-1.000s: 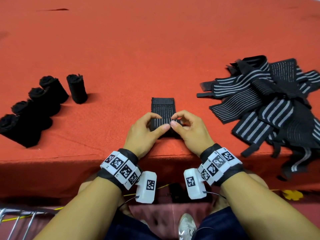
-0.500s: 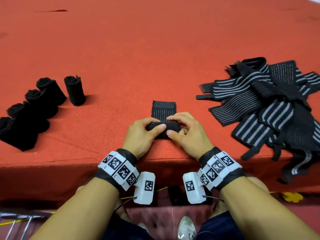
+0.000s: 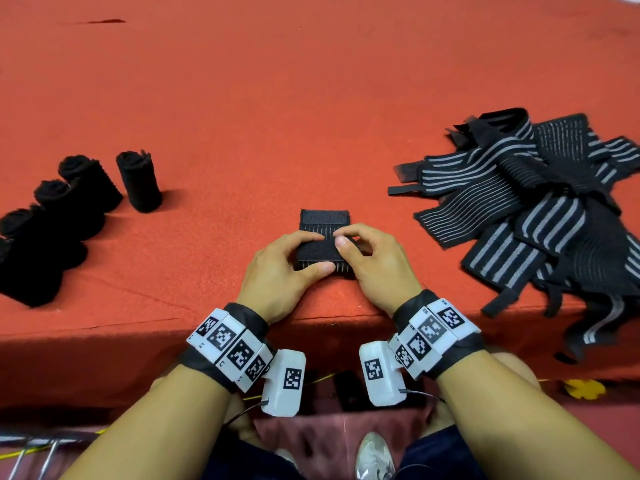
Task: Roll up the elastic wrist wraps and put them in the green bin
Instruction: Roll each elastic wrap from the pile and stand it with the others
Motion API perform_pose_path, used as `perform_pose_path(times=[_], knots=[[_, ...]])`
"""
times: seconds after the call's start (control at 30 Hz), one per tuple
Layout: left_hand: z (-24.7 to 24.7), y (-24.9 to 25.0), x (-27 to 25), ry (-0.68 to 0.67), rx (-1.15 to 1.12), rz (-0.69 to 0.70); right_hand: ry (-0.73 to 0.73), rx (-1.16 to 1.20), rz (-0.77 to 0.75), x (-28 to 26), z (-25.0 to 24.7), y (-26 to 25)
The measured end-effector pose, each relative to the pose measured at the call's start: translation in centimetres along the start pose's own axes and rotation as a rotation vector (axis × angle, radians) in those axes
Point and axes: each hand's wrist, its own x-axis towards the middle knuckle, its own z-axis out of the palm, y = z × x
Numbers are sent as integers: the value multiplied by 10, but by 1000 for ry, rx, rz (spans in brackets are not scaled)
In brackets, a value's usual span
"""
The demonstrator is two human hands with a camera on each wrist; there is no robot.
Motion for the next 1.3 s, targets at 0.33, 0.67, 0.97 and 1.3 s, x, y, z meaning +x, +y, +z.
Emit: perform_pose_path(times=[0.33, 0.67, 0.97, 1.3], knots=[[3, -1, 6, 73, -100, -91, -101, 154, 37, 1, -2, 4], [1, 1, -1, 75, -32, -1, -5, 8, 47, 5, 1, 1], [2, 5, 5, 107, -75, -69, -52, 63, 38, -2, -3, -6], [-1, 1, -2, 86, -42, 50, 51, -95, 73, 4, 0, -6]])
